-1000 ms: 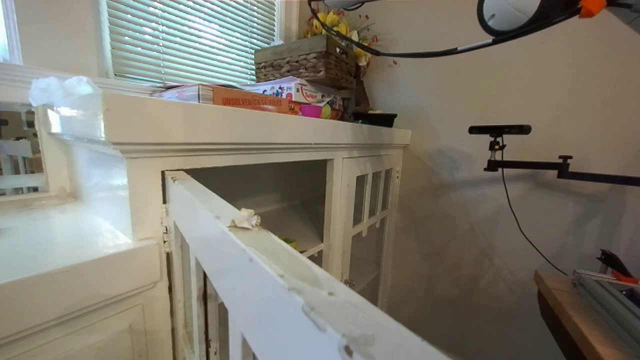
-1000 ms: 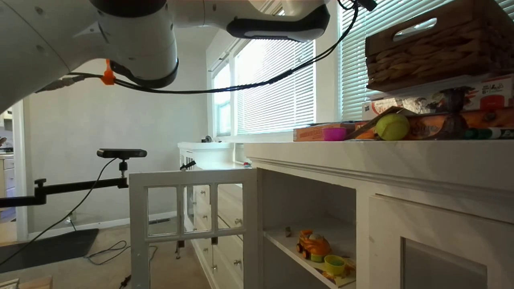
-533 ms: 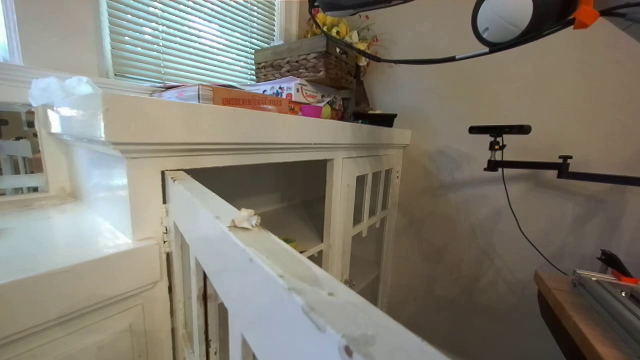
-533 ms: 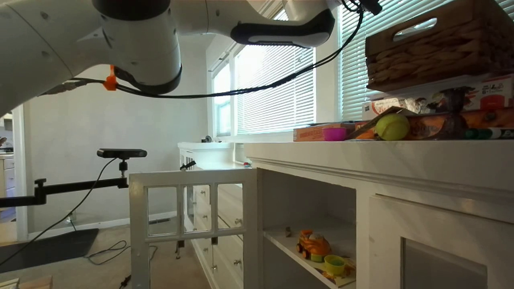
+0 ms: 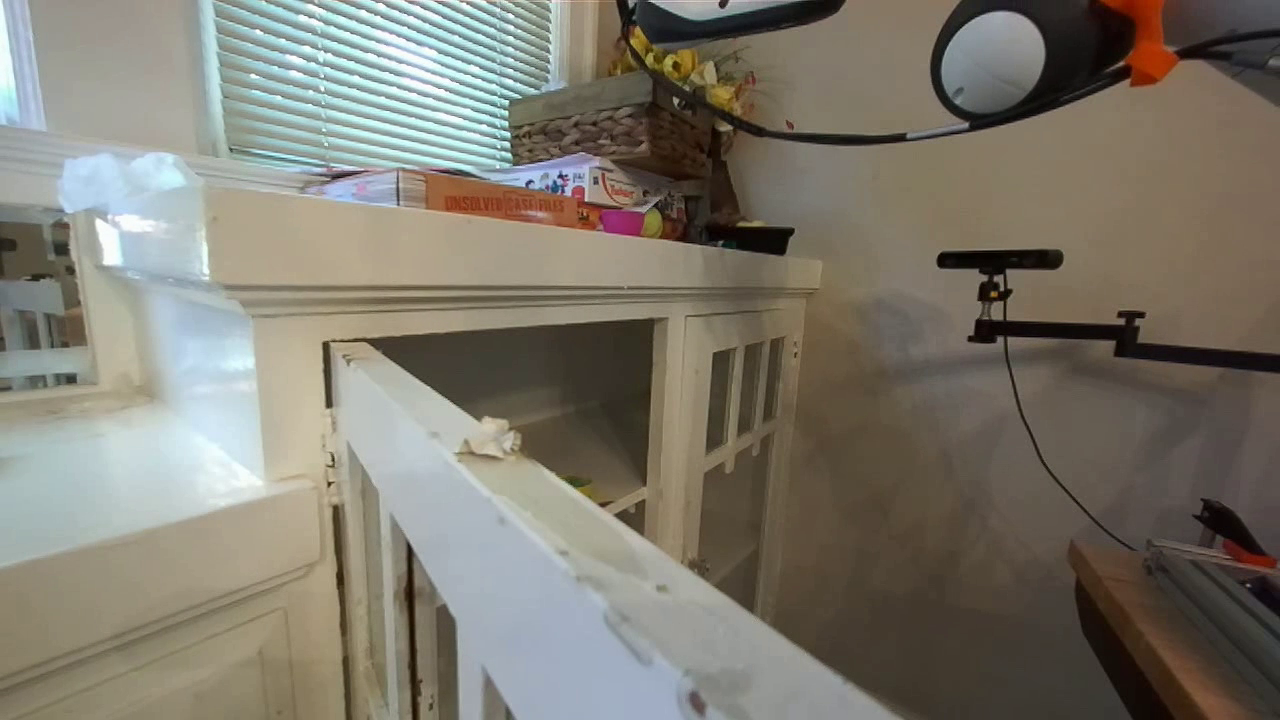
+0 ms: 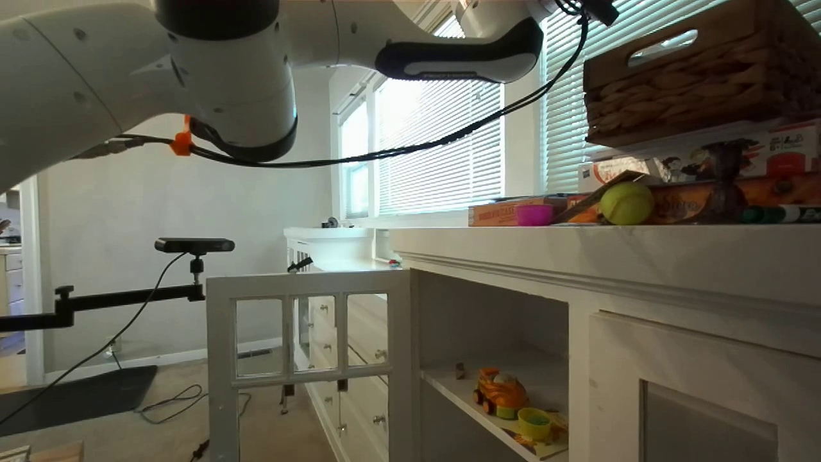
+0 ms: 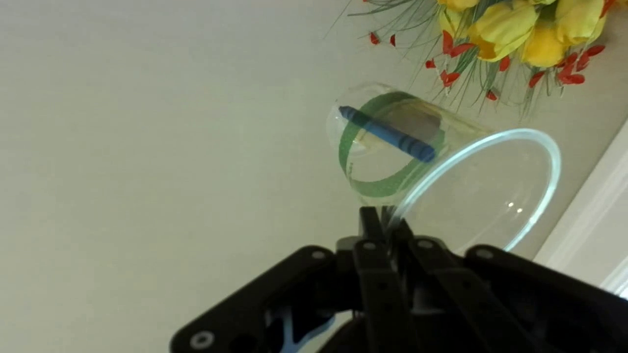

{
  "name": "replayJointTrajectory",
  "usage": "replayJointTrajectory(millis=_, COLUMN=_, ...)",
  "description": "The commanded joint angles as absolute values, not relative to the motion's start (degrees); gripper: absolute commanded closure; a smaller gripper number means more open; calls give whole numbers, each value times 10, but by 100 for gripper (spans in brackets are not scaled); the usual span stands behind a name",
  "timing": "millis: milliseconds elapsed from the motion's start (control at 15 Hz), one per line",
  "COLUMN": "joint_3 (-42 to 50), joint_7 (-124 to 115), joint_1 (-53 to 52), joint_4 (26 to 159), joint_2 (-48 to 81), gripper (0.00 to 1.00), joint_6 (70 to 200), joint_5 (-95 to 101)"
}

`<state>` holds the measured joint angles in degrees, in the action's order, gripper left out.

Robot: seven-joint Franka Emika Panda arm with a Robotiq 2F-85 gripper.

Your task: Pour the contents in the clear cup into the basket.

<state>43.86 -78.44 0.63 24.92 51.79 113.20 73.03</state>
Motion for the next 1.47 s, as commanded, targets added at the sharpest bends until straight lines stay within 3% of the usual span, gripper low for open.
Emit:
replayJointTrajectory(millis=0, joint_3=437, joint_7=-791, joint_1=6, joint_4=250, joint_2=519, gripper=98, joint_6=1142, joint_5=790)
replayJointTrajectory(millis=1133, joint_3=379, joint_7=-794, joint_1=22, joint_4=253, joint_2=515, gripper=98, joint_6=1142, joint_5=895)
replayJointTrajectory(millis=1400, joint_3=287, joint_7=-732, joint_1=21, joint_4=252, joint_2=479, gripper=98, joint_6=1121, joint_5=829)
